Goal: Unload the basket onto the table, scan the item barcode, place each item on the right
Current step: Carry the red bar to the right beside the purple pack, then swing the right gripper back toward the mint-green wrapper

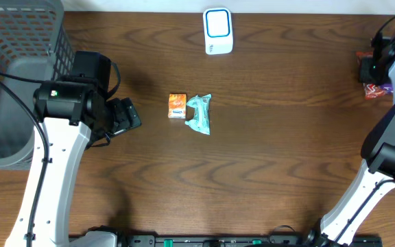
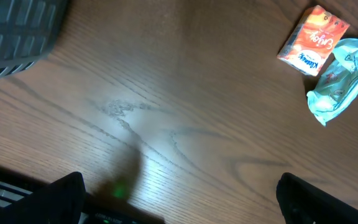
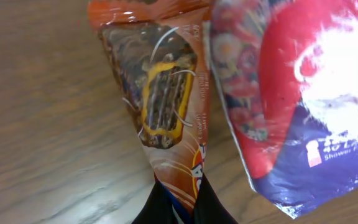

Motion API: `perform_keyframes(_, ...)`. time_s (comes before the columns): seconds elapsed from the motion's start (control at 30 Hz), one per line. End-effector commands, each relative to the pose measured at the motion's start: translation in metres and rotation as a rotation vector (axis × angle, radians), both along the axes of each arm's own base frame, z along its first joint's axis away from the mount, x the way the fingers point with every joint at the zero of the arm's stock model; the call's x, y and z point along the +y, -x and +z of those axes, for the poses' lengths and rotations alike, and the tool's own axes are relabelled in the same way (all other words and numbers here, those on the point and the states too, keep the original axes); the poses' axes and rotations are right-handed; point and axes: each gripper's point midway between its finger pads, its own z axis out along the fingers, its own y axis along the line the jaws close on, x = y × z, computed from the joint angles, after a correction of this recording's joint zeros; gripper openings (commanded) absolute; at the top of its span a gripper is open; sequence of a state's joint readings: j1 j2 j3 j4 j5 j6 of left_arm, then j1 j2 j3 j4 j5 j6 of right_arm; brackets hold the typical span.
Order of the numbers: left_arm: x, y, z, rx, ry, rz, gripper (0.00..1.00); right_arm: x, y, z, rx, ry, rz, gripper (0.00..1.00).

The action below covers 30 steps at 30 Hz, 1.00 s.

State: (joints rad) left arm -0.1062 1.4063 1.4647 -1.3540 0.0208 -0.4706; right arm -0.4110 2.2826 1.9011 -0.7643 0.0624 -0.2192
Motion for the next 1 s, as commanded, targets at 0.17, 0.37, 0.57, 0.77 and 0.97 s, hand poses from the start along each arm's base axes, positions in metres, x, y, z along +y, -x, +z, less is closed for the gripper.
perform_keyframes(0.17,0.002,-0.001,0.000,0.003,-0.006,0.001,0.98,-0.027,0.014,-0.002,0.040,0.121,-0.106,0.28)
perform_keyframes(0.37,0.002,-0.001,0.000,0.004,-0.006,0.001,0.98,-0.025,0.013,0.012,0.025,0.119,-0.114,0.39)
perform_keyframes(0.57,0.002,-0.001,0.000,0.003,-0.006,0.001,0.98,0.006,-0.010,0.064,-0.112,0.051,-0.047,0.40)
perform_keyframes(0.77,0.002,-0.001,0.000,0.003,-0.007,0.001,0.98,0.058,-0.024,0.113,-0.223,-0.013,0.035,0.56)
perform_keyframes(0.97,0.002,-0.001,0.000,0.003,-0.007,0.001,0.98,0.197,-0.023,0.131,-0.243,-0.427,0.296,0.91)
